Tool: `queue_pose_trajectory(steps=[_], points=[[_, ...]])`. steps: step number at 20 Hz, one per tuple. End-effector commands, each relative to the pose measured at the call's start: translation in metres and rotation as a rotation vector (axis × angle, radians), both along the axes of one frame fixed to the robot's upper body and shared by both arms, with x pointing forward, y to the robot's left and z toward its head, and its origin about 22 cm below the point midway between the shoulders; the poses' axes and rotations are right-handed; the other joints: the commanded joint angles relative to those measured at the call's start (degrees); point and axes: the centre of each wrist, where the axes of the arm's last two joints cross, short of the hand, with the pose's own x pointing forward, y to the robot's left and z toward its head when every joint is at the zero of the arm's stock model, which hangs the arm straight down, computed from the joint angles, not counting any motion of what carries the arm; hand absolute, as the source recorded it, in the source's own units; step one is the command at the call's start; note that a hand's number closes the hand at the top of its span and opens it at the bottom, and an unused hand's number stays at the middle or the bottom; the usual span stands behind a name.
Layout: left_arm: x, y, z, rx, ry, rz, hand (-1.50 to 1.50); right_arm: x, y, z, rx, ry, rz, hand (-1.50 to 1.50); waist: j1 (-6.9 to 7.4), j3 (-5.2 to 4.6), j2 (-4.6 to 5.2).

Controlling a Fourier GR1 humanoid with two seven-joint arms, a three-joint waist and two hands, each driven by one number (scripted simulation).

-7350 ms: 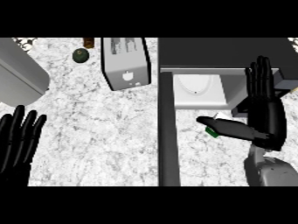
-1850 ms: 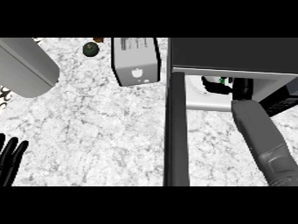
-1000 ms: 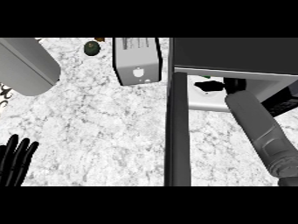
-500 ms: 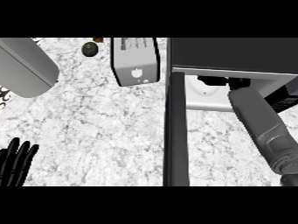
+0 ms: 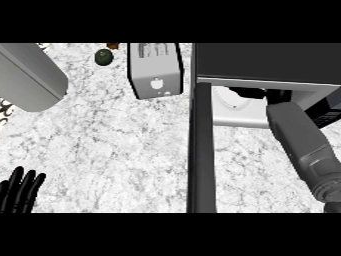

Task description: Pick up the milk, place it into the microwave and close the microwave

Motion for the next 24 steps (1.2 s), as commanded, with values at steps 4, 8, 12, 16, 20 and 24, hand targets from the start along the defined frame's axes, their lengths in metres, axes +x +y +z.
queue_pose_trajectory(steps=[4,8,12,16,20,24], points=[[-0.005,-0.009,0.011,0.006,0.007,-0.008,-1.5,-0.004,-0.041,0.006,0.024,-0.027,0.011,-1.5,-1.35,-0.2,-0.2],[-0.006,0.002,0.008,0.016,0.024,0.022,-1.5,-0.015,-0.056,-0.005,0.102,0.004,0.089,-1.5,-2.7,-0.28,-0.73],[-0.008,-0.004,0.01,-0.012,0.014,0.017,-1.5,-0.011,-0.048,0.0,0.181,-0.004,0.119,-1.5,-2.75,-0.29,-0.87],[-0.006,-0.007,-0.001,-0.01,0.019,0.012,-1.5,-0.02,-0.052,-0.012,0.214,0.022,0.128,-1.5,-3.5,-0.33,-1.15],[-0.01,-0.007,-0.001,-0.024,0.027,-0.006,-1.5,-0.036,-0.059,-0.032,0.297,0.061,0.221,-1.5,-4.0,-0.31,-1.25],[-0.006,-0.022,-0.005,-0.045,0.016,0.01,-1.5,-0.056,-0.045,-0.06,0.338,0.092,0.26,-1.5,-4.98,-0.33,-1.56]])
